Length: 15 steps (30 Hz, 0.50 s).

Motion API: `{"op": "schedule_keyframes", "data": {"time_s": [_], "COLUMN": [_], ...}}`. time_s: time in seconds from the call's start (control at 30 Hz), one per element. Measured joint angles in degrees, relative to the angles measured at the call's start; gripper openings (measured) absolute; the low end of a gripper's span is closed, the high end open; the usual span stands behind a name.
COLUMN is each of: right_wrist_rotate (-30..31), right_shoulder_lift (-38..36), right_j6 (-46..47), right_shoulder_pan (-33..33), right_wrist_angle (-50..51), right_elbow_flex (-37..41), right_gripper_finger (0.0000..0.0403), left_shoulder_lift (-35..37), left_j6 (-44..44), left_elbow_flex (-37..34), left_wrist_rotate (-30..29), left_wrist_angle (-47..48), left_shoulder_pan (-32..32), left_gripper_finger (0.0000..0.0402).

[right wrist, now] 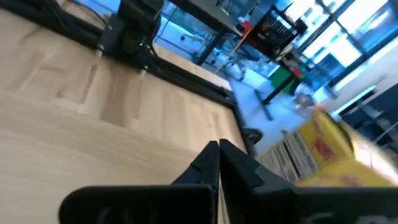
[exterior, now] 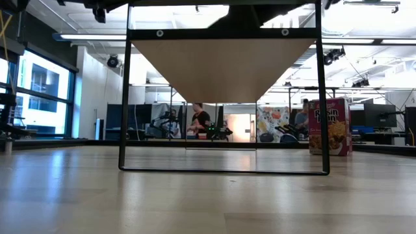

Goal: Stack cereal on shelf
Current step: Adjust the left yellow cereal box on the shelf

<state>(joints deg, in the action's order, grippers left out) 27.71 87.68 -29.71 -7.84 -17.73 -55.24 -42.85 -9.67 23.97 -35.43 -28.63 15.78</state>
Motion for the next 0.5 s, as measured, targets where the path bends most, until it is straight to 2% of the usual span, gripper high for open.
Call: {"op": "schedule_keyframes", "data": {"time_s": [0.1, 0.17, 0.37, 0.5], "right_wrist_rotate": [4.5, 5.3, 3.3, -1.1], "right_shoulder_lift": [2.5, 3.8, 5.4, 6.1], "right_j6": [-4.6, -6.4, -6.9, -10.2], "right_shoulder_pan": [-0.8, -0.3, 2.8, 4.1], "right_wrist_angle": [2.1, 4.2, 8.9, 10.9], "right_elbow_flex": [-3.3, -5.6, -10.4, -10.8], "right_gripper_finger": [0.0, 0.0, 0.0, 0.0], "left_shoulder_lift": [0.0, 0.0, 0.0, 0.0], "left_j6": [0.0, 0.0, 0.0, 0.0], "left_elbow_flex": [0.0, 0.0, 0.0, 0.0], "left_wrist_rotate": [-0.3, -1.0, -1.1, -1.2], "left_wrist_angle": [0.0, 0.0, 0.5, 0.5], "left_shoulder_pan": [0.0, 0.0, 0.0, 0.0], "left_gripper_finger": [0.0, 0.0, 0.0, 0.0]}}
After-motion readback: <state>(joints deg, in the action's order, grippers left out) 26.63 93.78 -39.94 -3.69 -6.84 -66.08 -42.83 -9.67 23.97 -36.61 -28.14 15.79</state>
